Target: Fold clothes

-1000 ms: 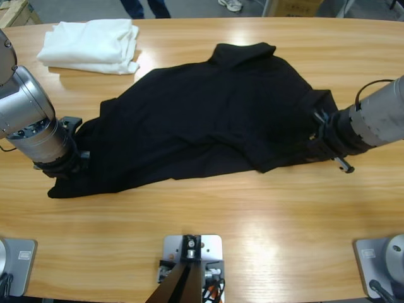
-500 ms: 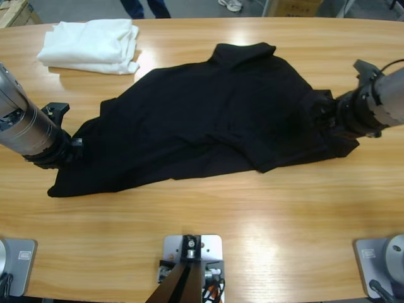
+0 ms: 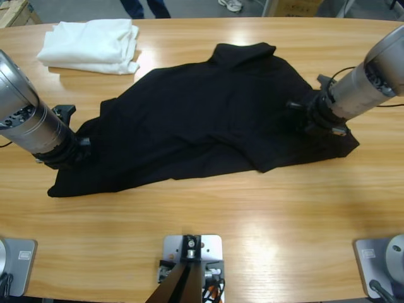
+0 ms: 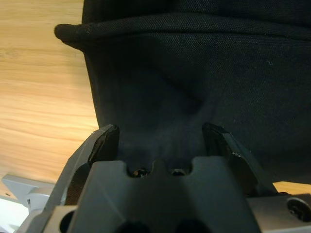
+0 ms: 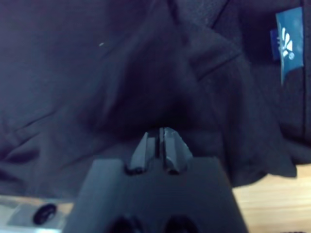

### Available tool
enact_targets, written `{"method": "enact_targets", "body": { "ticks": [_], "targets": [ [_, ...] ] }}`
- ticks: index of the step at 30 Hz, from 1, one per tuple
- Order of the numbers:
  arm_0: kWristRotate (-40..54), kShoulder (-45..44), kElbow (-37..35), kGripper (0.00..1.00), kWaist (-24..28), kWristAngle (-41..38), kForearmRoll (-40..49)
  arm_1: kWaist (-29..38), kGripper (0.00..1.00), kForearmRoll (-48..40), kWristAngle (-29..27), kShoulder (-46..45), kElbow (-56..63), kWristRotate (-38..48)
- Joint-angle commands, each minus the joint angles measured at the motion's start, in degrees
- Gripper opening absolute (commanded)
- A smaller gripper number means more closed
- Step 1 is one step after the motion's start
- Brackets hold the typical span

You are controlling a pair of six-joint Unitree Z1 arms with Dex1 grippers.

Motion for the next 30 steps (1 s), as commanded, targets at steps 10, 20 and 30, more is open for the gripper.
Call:
{"method": "enact_targets", "body": {
  "ticks": [10,20,30],
  "targets": [
    [-0.81,7.79,-1.6,0.665,5.61,-0.24,-3.21,-4.31,0.0,-0.52,-0.74,4.43,5.87,0.73],
    [-0.27,8.74,-1.77,0.665,8.69,-0.08,-4.9,-4.51,0.0,0.64,-0.88,3.15,9.54,2.38],
    [3.35,8.3,-2.06,0.665,16.25,0.57,-4.9,-4.51,0.0,3.84,0.14,1.74,9.56,6.21]
  ]
}}
